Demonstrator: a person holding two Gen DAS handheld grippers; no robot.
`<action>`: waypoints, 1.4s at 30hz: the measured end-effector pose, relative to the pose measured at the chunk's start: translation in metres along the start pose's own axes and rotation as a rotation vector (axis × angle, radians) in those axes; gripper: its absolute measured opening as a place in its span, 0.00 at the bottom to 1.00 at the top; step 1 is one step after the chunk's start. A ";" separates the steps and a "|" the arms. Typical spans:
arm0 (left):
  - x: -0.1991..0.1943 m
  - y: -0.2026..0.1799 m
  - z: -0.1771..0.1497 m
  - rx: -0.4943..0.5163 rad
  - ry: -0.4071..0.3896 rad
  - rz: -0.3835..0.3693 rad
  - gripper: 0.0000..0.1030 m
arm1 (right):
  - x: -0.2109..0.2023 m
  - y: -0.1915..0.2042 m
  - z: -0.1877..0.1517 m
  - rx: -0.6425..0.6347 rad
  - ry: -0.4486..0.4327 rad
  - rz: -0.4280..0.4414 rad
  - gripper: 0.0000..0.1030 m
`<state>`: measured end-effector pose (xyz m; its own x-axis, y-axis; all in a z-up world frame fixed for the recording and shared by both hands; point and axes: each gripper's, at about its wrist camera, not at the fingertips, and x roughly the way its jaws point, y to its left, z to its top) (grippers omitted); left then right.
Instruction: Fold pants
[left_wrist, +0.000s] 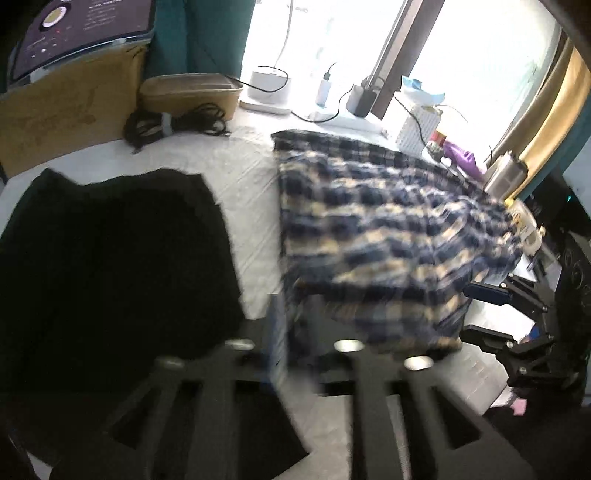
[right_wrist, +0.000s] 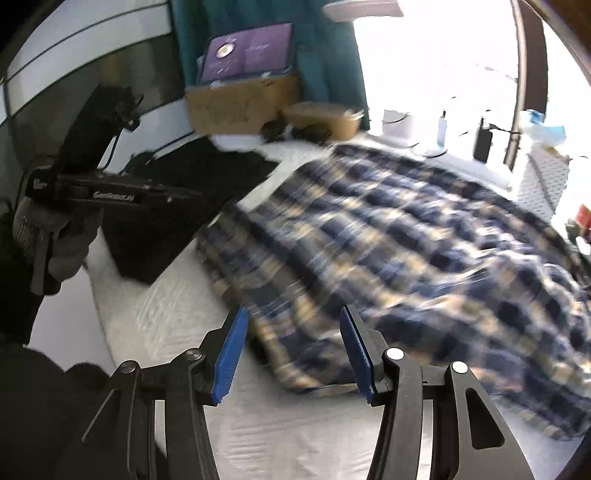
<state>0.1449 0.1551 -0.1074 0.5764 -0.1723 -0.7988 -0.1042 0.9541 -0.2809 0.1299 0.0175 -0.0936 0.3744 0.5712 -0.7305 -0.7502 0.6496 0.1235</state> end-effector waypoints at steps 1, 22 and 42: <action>0.005 -0.004 0.005 0.002 -0.002 -0.006 0.50 | -0.001 -0.006 0.002 0.012 -0.006 -0.010 0.53; 0.031 -0.002 0.061 0.050 0.020 0.151 0.34 | -0.022 -0.131 0.004 0.234 -0.054 -0.245 0.53; 0.133 0.007 0.151 0.085 0.102 -0.002 0.34 | -0.013 -0.189 -0.001 0.323 0.014 -0.350 0.53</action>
<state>0.3430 0.1755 -0.1353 0.4902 -0.1940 -0.8497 -0.0314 0.9704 -0.2396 0.2665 -0.1134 -0.1087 0.5654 0.2843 -0.7743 -0.3711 0.9260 0.0690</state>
